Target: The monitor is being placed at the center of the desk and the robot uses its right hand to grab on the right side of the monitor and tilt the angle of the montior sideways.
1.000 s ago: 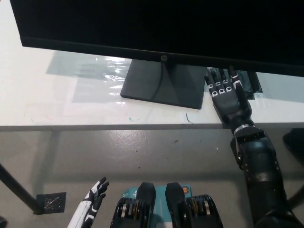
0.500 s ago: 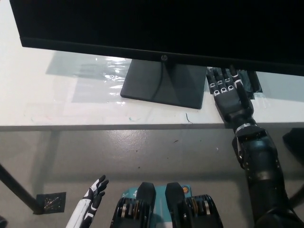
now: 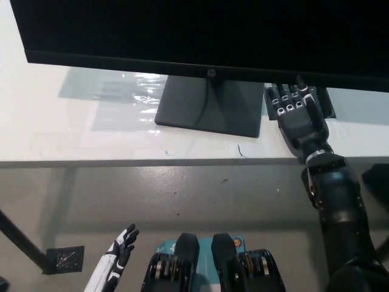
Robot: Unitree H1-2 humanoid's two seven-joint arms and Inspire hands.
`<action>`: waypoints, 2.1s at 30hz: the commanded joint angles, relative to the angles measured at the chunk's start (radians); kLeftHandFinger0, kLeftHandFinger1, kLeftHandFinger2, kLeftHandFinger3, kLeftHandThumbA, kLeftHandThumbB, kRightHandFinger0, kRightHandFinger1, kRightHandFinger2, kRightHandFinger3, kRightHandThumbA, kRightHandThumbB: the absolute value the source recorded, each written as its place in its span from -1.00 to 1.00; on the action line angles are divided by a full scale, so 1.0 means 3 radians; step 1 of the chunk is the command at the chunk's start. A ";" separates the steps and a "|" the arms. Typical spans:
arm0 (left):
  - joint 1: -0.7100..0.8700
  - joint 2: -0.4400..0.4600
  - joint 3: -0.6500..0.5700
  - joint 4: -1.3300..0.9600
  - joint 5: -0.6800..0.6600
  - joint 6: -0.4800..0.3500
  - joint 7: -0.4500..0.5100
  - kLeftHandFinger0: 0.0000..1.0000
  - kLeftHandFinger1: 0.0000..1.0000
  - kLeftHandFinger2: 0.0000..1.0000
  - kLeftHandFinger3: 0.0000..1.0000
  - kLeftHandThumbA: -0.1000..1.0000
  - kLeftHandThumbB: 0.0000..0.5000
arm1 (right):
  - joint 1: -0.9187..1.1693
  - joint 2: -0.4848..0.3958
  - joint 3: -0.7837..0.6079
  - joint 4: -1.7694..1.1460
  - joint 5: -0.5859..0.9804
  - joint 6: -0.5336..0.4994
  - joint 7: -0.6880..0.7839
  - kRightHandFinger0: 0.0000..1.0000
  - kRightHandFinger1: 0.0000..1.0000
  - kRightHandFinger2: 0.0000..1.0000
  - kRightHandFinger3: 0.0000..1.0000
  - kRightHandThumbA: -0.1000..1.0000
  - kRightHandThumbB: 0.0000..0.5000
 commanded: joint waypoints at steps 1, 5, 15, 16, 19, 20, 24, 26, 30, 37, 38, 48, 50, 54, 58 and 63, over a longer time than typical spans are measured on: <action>-0.0030 0.0050 -0.0003 -0.0064 -0.0007 -0.0131 0.0064 1.00 1.00 1.00 1.00 1.00 0.26 | -0.0725 -0.0170 -0.0057 -0.0116 0.0026 -0.0075 0.0021 1.00 1.00 1.00 1.00 1.00 0.85; -0.0030 0.0056 -0.0016 -0.0064 0.0026 -0.0131 0.0100 1.00 1.00 1.00 1.00 1.00 0.25 | -0.0824 -0.0200 -0.0061 0.0021 -0.0011 -0.0133 0.0036 1.00 1.00 1.00 1.00 1.00 0.76; -0.0047 0.0048 -0.0005 -0.0059 0.0012 -0.0131 0.0083 1.00 1.00 1.00 1.00 1.00 0.26 | -0.1116 -0.0248 -0.0103 0.0356 -0.0067 -0.0261 0.0075 1.00 1.00 1.00 1.00 1.00 0.85; -0.0046 0.0044 0.0000 -0.0060 0.0004 -0.0131 0.0079 1.00 1.00 1.00 1.00 1.00 0.27 | -0.1134 -0.0249 -0.0105 0.0379 -0.0076 -0.0267 0.0085 1.00 1.00 1.00 1.00 1.00 0.86; -0.0048 0.0043 0.0006 -0.0055 -0.0007 -0.0131 0.0064 1.00 1.00 1.00 1.00 1.00 0.28 | -0.1173 -0.0268 -0.0107 0.0491 -0.0104 -0.0293 0.0118 1.00 1.00 1.00 1.00 1.00 0.86; -0.0047 0.0041 0.0006 -0.0057 -0.0008 -0.0131 0.0064 1.00 1.00 1.00 1.00 1.00 0.28 | -0.1191 -0.0278 -0.0106 0.0545 -0.0117 -0.0307 0.0128 1.00 1.00 1.00 1.00 1.00 0.90; -0.0052 0.0047 0.0009 -0.0056 -0.0007 -0.0131 0.0063 1.00 1.00 1.00 1.00 1.00 0.28 | -0.1260 -0.0301 -0.0120 0.0707 -0.0141 -0.0363 0.0157 1.00 1.00 1.00 1.00 1.00 0.88; -0.0054 0.0044 0.0004 -0.0059 0.0002 -0.0131 0.0066 1.00 1.00 1.00 1.00 1.00 0.26 | -0.1299 -0.0302 -0.0117 0.0752 -0.0165 -0.0399 0.0129 1.00 1.00 1.00 1.00 1.00 0.90; -0.0069 0.0039 0.0004 -0.0056 -0.0007 -0.0131 0.0055 1.00 1.00 1.00 1.00 1.00 0.24 | -0.1343 -0.0317 -0.0119 0.0820 -0.0191 -0.0410 0.0141 1.00 1.00 1.00 1.00 1.00 0.93; -0.0078 0.0061 0.0011 -0.0060 -0.0004 -0.0131 0.0047 1.00 1.00 1.00 1.00 1.00 0.26 | -0.1223 -0.0287 -0.0110 0.0704 -0.0220 -0.0381 0.0231 1.00 1.00 1.00 1.00 1.00 0.85; -0.0075 0.0064 0.0010 -0.0062 -0.0003 -0.0131 0.0045 1.00 1.00 1.00 1.00 1.00 0.26 | -0.1218 -0.0291 -0.0113 0.0714 -0.0224 -0.0381 0.0231 1.00 1.00 1.00 1.00 1.00 0.86; -0.0126 0.0060 -0.0009 -0.0043 0.0011 -0.0131 0.0055 1.00 1.00 1.00 1.00 1.00 0.22 | -0.1202 -0.0309 -0.0107 0.0772 -0.0291 -0.0436 0.0229 1.00 1.00 1.00 1.00 1.00 0.80; -0.0145 0.0072 -0.0005 -0.0044 0.0015 -0.0131 0.0051 1.00 1.00 1.00 1.00 1.00 0.22 | -0.1113 -0.0282 -0.0099 0.0659 -0.0281 -0.0400 0.0272 1.00 1.00 1.00 1.00 1.00 0.78; -0.0166 0.0071 -0.0005 -0.0033 0.0020 -0.0131 0.0053 1.00 1.00 1.00 1.00 1.00 0.26 | -0.1011 -0.0247 -0.0054 0.0478 -0.0299 -0.0378 0.0319 1.00 1.00 1.00 1.00 1.00 0.78; -0.0183 0.0091 0.0011 -0.0048 0.0004 -0.0131 0.0038 1.00 1.00 1.00 1.00 1.00 0.26 | -0.0053 0.0140 0.0318 -0.1315 -0.0314 0.0065 0.0141 1.00 1.00 1.00 1.00 1.00 0.78; -0.0178 0.0084 0.0013 -0.0037 0.0011 -0.0131 0.0050 1.00 1.00 1.00 1.00 1.00 0.31 | 0.1053 0.0280 0.0848 -0.2845 -0.0539 0.0165 0.0249 1.00 1.00 1.00 1.00 1.00 0.85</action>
